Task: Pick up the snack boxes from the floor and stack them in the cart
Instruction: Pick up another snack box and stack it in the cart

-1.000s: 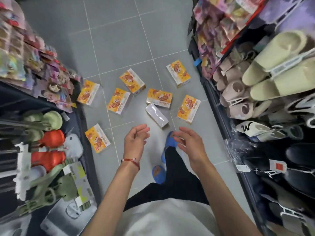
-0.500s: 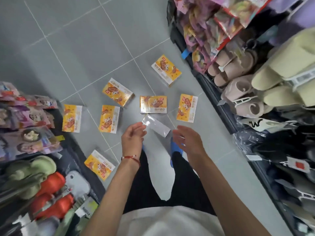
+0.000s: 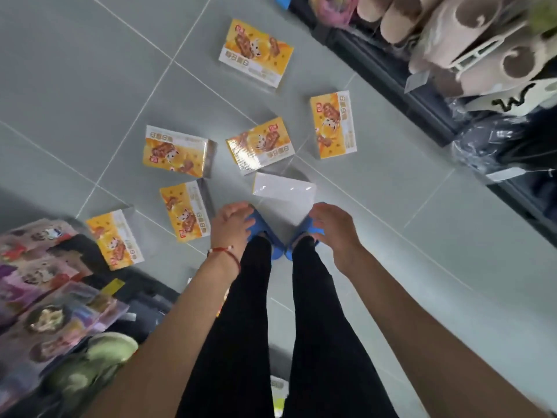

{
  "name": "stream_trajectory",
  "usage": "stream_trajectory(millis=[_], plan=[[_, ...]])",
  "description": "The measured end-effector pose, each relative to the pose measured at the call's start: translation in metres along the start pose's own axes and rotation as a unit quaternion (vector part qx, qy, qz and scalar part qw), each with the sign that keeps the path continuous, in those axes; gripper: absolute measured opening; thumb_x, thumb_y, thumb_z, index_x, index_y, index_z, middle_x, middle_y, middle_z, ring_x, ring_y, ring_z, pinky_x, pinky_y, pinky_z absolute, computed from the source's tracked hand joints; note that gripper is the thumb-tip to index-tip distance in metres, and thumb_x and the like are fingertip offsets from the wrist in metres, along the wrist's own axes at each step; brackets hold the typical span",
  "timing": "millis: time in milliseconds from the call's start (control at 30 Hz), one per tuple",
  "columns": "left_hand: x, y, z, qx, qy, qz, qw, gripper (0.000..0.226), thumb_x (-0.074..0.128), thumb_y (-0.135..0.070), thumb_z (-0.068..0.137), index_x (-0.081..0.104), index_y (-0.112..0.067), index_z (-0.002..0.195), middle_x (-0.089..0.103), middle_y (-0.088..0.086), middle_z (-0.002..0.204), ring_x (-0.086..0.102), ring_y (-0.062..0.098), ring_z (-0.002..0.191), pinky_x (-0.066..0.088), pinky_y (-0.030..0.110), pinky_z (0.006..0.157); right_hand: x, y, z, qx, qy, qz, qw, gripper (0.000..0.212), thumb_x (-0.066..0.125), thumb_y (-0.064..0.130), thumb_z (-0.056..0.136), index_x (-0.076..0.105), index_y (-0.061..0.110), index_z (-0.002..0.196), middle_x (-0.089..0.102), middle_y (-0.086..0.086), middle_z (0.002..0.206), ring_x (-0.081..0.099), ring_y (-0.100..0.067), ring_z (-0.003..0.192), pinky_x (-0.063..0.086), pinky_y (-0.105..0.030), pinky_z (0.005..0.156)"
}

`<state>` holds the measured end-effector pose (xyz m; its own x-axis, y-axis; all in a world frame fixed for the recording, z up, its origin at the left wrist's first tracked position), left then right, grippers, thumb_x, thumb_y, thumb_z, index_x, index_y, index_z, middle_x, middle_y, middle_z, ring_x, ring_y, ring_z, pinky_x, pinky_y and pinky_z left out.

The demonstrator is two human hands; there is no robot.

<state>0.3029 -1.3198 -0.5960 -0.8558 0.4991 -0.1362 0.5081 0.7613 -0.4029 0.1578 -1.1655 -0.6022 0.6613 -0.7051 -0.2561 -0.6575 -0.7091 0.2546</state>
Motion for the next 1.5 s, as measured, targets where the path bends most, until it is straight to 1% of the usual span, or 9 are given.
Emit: stream_trajectory(millis=[233, 367, 500, 833, 1000, 1133, 1267, 1367, 1500], plan=[[0.018, 0.060, 0.109, -0.079, -0.028, 0.107, 0.991, 0.011, 0.052, -0.015, 0.102, 0.063, -0.013, 0.103, 0.064, 0.004, 0.111, 0.064, 0.020, 0.102, 0.051, 0.032, 0.086, 0.007, -0.051, 0.101, 0.038, -0.025, 0.009, 0.999, 0.037, 0.057, 0.020, 0.092, 0.061, -0.010, 0.114, 0.056, -0.010, 0.102, 0.052, -0.021, 0.093, 0.051, -0.044, 0.089], [0.034, 0.088, 0.172, -0.098, -0.009, 0.175, 0.980, 0.017, 0.051, -0.020, 0.101, 0.059, -0.017, 0.086, 0.061, 0.003, 0.100, 0.058, 0.020, 0.097, 0.048, 0.031, 0.079, 0.015, -0.066, 0.156, 0.030, -0.026, -0.050, 0.998, 0.029, 0.052, 0.028, 0.090, 0.062, 0.001, 0.088, 0.059, -0.019, 0.117, 0.050, -0.026, 0.102, 0.048, -0.046, 0.096], [0.043, 0.103, 0.228, -0.089, -0.051, 0.238, 0.966, 0.025, 0.057, -0.033, 0.091, 0.057, -0.017, 0.072, 0.057, 0.004, 0.076, 0.057, 0.028, 0.086, 0.053, 0.041, 0.085, 0.021, -0.083, 0.216, 0.000, -0.041, -0.095, 0.995, 0.046, 0.051, 0.043, 0.100, 0.062, 0.013, 0.133, 0.060, 0.000, 0.120, 0.054, -0.022, 0.109, 0.044, -0.039, 0.099], [0.068, 0.113, 0.392, -0.083, -0.008, 0.307, 0.948, 0.074, 0.049, -0.069, 0.090, 0.049, -0.023, 0.147, 0.046, 0.010, 0.154, 0.046, 0.031, 0.139, 0.034, 0.049, 0.118, 0.046, -0.101, 0.377, 0.084, -0.105, 0.023, 0.991, 0.069, 0.048, 0.066, 0.087, 0.059, 0.022, 0.138, 0.063, -0.005, 0.131, 0.058, -0.034, 0.124, 0.037, -0.050, 0.117], [0.090, 0.132, 0.434, -0.104, 0.013, 0.261, 0.960, 0.065, 0.049, -0.058, 0.096, 0.047, -0.020, 0.149, 0.045, 0.008, 0.155, 0.044, 0.030, 0.142, 0.035, 0.048, 0.119, 0.064, -0.117, 0.438, 0.100, -0.088, 0.045, 0.990, 0.047, 0.057, 0.059, 0.061, 0.067, 0.029, 0.096, 0.069, -0.003, 0.105, 0.066, -0.035, 0.111, 0.045, -0.050, 0.111], [0.086, 0.140, 0.453, -0.114, -0.022, 0.234, 0.965, 0.075, 0.058, -0.056, 0.068, 0.062, -0.018, 0.133, 0.060, 0.017, 0.139, 0.059, 0.037, 0.123, 0.046, 0.047, 0.107, 0.065, -0.119, 0.446, 0.100, -0.073, 0.034, 0.992, 0.039, 0.058, 0.055, 0.062, 0.069, 0.031, 0.090, 0.070, -0.001, 0.098, 0.065, -0.035, 0.113, 0.043, -0.052, 0.113], [0.082, 0.144, 0.432, -0.101, -0.015, 0.215, 0.971, 0.017, 0.062, -0.037, 0.091, 0.064, -0.021, 0.088, 0.065, 0.015, 0.113, 0.063, 0.030, 0.102, 0.051, 0.044, 0.102, 0.060, -0.130, 0.436, 0.087, -0.066, 0.006, 0.994, 0.049, 0.055, 0.054, 0.061, 0.070, 0.028, 0.100, 0.069, -0.002, 0.101, 0.063, -0.037, 0.112, 0.049, -0.054, 0.108], [0.071, 0.142, 0.400, -0.105, -0.020, 0.207, 0.973, 0.021, 0.060, -0.034, 0.095, 0.060, -0.023, 0.076, 0.062, 0.012, 0.097, 0.059, 0.027, 0.092, 0.051, 0.047, 0.100, 0.052, -0.147, 0.425, 0.075, -0.076, 0.001, 0.994, 0.068, 0.053, 0.064, 0.054, 0.069, 0.038, 0.115, 0.068, -0.004, 0.117, 0.061, -0.039, 0.118, 0.049, -0.058, 0.107], [0.062, 0.125, 0.329, -0.108, 0.000, 0.152, 0.982, 0.019, 0.059, -0.027, 0.094, 0.060, -0.020, 0.076, 0.063, 0.005, 0.075, 0.058, 0.025, 0.067, 0.048, 0.030, 0.065, 0.039, -0.126, 0.345, 0.029, -0.081, 0.017, 0.996, 0.067, 0.055, 0.059, 0.061, 0.065, 0.039, 0.124, 0.068, 0.002, 0.113, 0.062, -0.031, 0.116, 0.048, -0.054, 0.106]])
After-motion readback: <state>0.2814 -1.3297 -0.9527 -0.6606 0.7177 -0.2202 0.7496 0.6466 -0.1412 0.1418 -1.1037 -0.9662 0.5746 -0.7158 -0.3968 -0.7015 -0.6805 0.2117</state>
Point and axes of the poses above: each hand's wrist, its own z-axis towards the middle knuckle, its own x-axis out of the palm, y = z × x, the point moved 5 cm from there along z, towards the middle knuckle
